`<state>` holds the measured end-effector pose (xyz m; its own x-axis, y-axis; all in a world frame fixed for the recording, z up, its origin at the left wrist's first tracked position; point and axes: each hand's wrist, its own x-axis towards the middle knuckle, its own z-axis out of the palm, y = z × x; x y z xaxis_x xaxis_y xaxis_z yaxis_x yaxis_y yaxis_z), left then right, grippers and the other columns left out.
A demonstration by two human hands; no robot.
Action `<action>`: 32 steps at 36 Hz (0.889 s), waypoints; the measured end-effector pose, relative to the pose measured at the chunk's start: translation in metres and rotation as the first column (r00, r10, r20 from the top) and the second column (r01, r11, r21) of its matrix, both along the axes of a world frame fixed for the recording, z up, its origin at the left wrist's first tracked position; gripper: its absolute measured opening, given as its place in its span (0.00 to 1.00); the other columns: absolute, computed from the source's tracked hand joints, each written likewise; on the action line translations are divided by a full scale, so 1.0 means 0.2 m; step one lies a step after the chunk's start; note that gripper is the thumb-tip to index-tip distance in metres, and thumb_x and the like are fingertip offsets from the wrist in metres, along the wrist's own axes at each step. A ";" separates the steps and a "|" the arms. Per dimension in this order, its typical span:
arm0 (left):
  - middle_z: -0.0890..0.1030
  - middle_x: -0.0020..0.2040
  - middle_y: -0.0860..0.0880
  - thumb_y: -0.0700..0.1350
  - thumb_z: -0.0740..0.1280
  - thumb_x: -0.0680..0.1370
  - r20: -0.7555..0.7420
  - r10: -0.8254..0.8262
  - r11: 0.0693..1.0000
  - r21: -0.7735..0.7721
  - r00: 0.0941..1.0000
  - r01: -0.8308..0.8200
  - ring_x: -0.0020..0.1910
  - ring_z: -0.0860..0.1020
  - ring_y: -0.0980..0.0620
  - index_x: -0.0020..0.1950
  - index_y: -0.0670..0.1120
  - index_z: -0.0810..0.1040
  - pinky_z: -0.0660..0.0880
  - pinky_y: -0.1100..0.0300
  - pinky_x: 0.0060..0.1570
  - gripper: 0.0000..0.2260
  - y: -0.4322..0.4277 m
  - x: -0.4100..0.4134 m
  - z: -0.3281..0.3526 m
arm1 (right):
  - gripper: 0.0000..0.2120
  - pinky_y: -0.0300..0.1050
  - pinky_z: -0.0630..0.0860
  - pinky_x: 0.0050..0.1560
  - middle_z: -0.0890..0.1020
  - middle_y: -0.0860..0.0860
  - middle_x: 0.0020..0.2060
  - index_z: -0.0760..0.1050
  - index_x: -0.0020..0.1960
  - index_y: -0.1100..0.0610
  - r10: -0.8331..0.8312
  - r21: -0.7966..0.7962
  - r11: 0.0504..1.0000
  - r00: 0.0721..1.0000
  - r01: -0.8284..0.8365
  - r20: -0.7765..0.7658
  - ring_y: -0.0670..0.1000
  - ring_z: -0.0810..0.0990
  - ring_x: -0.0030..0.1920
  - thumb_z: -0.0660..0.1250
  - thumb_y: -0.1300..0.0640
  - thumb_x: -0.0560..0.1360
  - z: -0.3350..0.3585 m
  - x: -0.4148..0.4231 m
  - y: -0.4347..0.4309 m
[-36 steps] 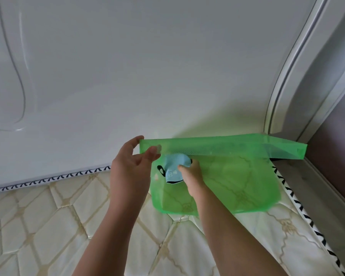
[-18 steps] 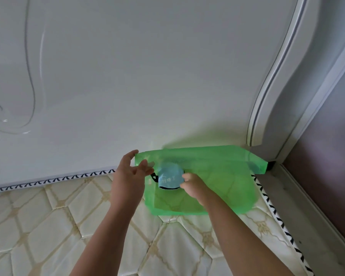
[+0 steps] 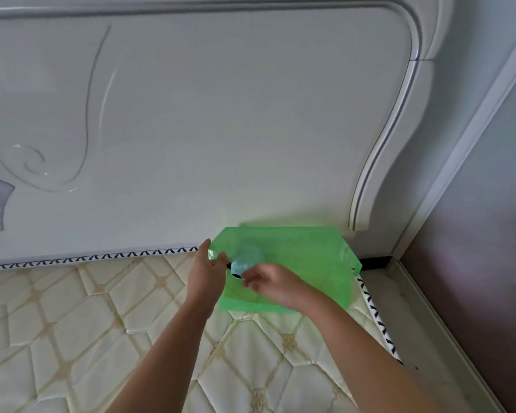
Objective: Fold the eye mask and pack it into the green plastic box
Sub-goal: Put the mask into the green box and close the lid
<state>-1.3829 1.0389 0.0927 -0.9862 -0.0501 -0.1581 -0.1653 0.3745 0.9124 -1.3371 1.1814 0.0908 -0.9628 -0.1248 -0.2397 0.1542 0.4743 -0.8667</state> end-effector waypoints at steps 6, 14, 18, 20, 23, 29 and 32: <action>0.80 0.55 0.41 0.45 0.59 0.80 0.036 0.016 0.998 -0.053 0.999 -0.014 0.52 0.78 0.42 0.71 0.45 0.63 0.72 0.52 0.50 0.20 0.02 0.05 -0.01 | 0.11 0.31 0.72 0.49 0.80 0.40 0.48 0.75 0.58 0.51 0.004 -0.075 0.997 0.993 -0.012 -0.115 0.38 0.78 0.50 0.60 0.55 0.77 0.18 0.05 0.06; 0.77 0.60 0.40 0.45 0.58 0.80 0.091 0.028 0.980 -0.198 0.995 -0.010 0.55 0.76 0.41 0.72 0.45 0.63 0.72 0.54 0.48 0.19 0.01 0.14 -0.10 | 0.12 0.38 0.69 0.55 0.79 0.53 0.58 0.74 0.59 0.58 -0.305 0.123 0.934 0.927 0.336 -0.220 0.48 0.76 0.56 0.59 0.61 0.77 0.13 0.11 0.27; 0.76 0.61 0.37 0.46 0.58 0.80 0.100 0.048 0.955 -0.296 0.994 -0.016 0.53 0.75 0.41 0.70 0.45 0.67 0.73 0.53 0.51 0.18 -0.02 0.14 -0.14 | 0.18 0.44 0.64 0.61 0.68 0.59 0.64 0.67 0.65 0.61 -0.423 0.350 0.784 0.854 0.512 -0.302 0.56 0.67 0.65 0.61 0.63 0.75 0.01 0.14 0.35; 0.76 0.60 0.36 0.48 0.58 0.80 0.126 0.051 0.948 -0.317 0.991 -0.009 0.53 0.76 0.39 0.69 0.46 0.69 0.74 0.50 0.55 0.18 -0.04 0.13 -0.16 | 0.22 0.47 0.63 0.64 0.65 0.61 0.66 0.64 0.66 0.63 -0.472 0.413 0.707 0.818 0.574 -0.328 0.58 0.64 0.67 0.63 0.61 0.74 -0.04 0.16 0.39; 0.74 0.62 0.37 0.48 0.58 0.80 0.143 0.052 0.946 -0.323 0.988 -0.003 0.52 0.76 0.41 0.69 0.46 0.69 0.74 0.51 0.53 0.18 -0.05 0.11 -0.19 | 0.27 0.50 0.62 0.66 0.64 0.63 0.66 0.61 0.68 0.65 -0.586 0.395 0.676 0.779 0.622 -0.222 0.61 0.64 0.67 0.65 0.58 0.74 -0.11 0.19 0.43; 0.68 0.69 0.39 0.45 0.58 0.80 0.272 0.093 0.994 -0.073 0.958 -0.076 0.63 0.70 0.39 0.73 0.42 0.60 0.69 0.47 0.59 0.22 0.00 0.07 -0.22 | 0.33 0.50 0.67 0.62 0.66 0.63 0.67 0.58 0.69 0.66 -0.716 0.182 0.691 0.698 0.699 0.039 0.61 0.68 0.65 0.68 0.51 0.73 -0.21 0.24 0.49; 0.71 0.65 0.40 0.44 0.57 0.80 0.344 0.058 0.998 0.013 0.937 -0.067 0.59 0.71 0.40 0.72 0.41 0.62 0.69 0.44 0.56 0.20 0.02 0.04 -0.24 | 0.32 0.48 0.66 0.62 0.69 0.59 0.67 0.59 0.70 0.63 -0.712 0.064 0.699 0.685 0.712 0.155 0.58 0.69 0.66 0.66 0.48 0.74 -0.25 0.26 0.50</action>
